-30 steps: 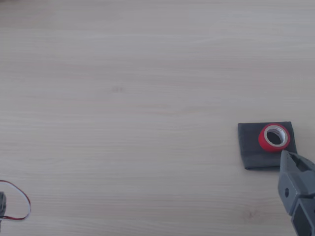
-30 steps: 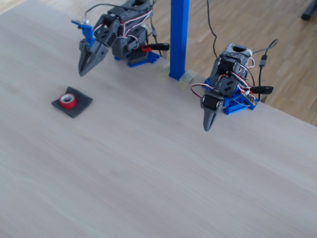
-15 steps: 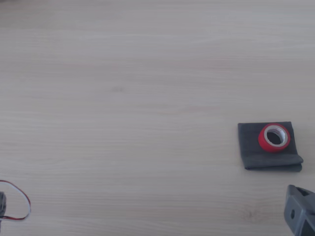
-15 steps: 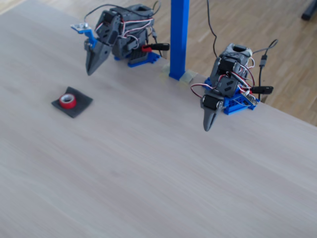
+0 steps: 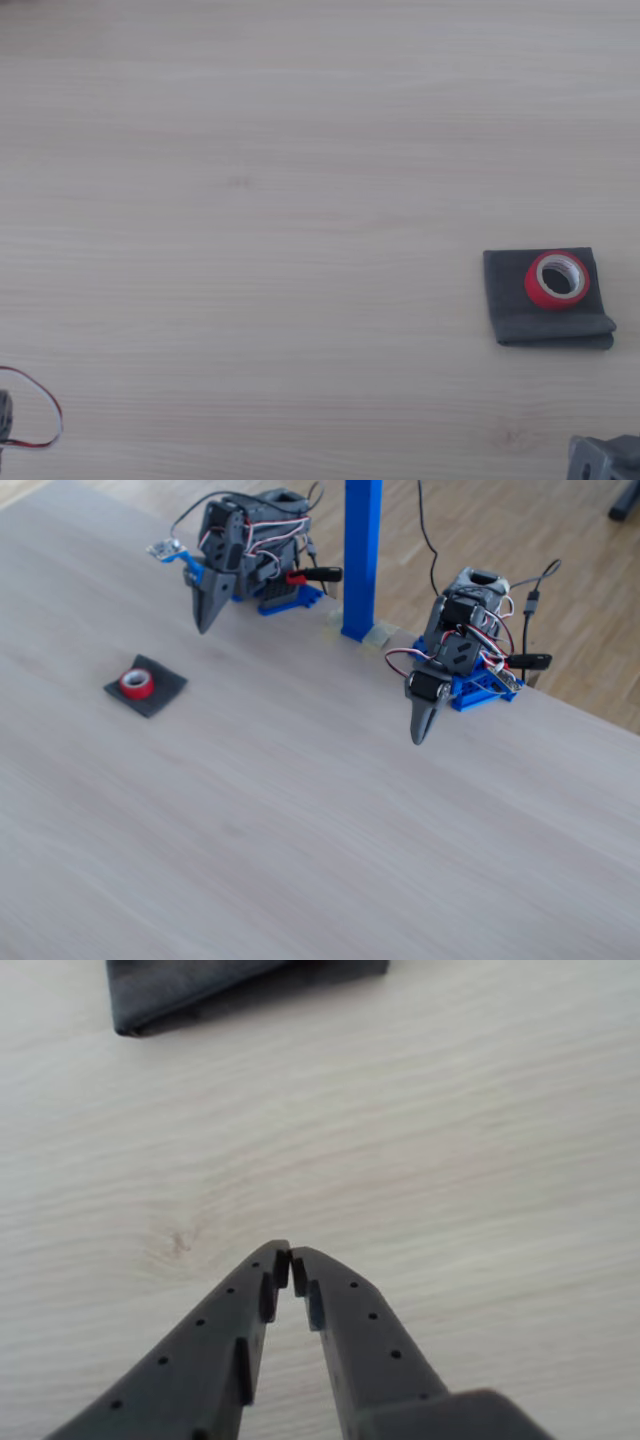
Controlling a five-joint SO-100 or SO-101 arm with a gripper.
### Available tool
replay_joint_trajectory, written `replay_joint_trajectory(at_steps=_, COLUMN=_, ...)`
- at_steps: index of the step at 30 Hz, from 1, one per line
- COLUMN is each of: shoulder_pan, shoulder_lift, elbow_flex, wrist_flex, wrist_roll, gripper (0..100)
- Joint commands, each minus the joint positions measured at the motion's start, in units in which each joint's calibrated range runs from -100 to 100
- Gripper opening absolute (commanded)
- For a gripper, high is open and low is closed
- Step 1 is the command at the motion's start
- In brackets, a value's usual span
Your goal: Grab the red tape and move it to the grey mat
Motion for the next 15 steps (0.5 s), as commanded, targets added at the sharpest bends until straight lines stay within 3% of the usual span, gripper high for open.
replay_joint_trajectory(at_steps=1, shoulder_pan=-0.14, shoulder_lift=-0.67, elbow_flex=0.71, wrist_flex=0.84, wrist_roll=-0.3, gripper=2)
replay_joint_trajectory(at_steps=15, shoulder_pan=0.49, shoulder_lift=-0.17, elbow_flex=0.62, wrist_flex=0.67, wrist_roll=-0.4, gripper=2)
